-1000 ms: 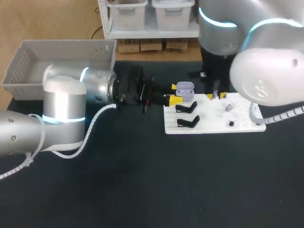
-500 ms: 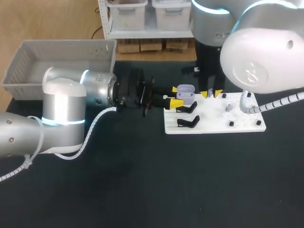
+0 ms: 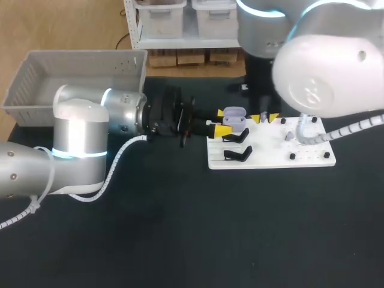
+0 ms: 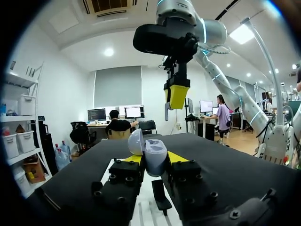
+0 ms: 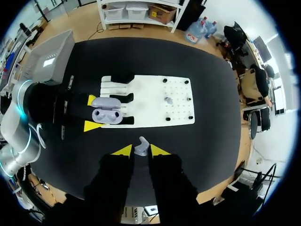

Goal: Pick up each earbud case from the left stands, insert the matching earbuds, close the lid, and place the case in the box.

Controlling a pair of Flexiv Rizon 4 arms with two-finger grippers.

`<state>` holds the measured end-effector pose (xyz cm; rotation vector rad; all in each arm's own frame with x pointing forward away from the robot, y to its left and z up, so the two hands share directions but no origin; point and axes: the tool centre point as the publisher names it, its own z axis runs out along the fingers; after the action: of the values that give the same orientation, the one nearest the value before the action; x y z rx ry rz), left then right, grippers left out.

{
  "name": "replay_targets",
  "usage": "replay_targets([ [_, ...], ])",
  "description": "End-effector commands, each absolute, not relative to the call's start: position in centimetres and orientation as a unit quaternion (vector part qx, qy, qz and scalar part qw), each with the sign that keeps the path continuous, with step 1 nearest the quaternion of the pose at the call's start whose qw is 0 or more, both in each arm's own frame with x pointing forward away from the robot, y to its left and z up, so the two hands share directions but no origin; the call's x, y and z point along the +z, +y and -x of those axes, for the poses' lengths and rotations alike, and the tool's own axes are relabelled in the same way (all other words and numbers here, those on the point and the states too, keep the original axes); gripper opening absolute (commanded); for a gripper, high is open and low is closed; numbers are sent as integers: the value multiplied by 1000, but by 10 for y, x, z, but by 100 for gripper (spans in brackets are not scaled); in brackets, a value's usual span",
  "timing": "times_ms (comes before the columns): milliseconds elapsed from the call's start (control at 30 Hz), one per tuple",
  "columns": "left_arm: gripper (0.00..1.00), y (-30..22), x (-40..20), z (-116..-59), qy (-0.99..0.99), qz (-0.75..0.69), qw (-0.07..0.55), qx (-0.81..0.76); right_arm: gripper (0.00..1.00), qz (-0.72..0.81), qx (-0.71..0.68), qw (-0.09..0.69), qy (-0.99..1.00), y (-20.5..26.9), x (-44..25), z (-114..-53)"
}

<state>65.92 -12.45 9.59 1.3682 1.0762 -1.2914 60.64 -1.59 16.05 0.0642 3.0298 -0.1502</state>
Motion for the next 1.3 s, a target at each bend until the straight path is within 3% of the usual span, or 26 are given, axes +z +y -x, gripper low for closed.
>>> replay_targets([
  [33,0,-125,96,-657,440,-557,471,-525,0,-43,-72,33,996,2,159,-613],
  [1300,0,-125,96,-657,440,-557,471,-525,0,-113,-63,-32,991,27,155,-641],
])
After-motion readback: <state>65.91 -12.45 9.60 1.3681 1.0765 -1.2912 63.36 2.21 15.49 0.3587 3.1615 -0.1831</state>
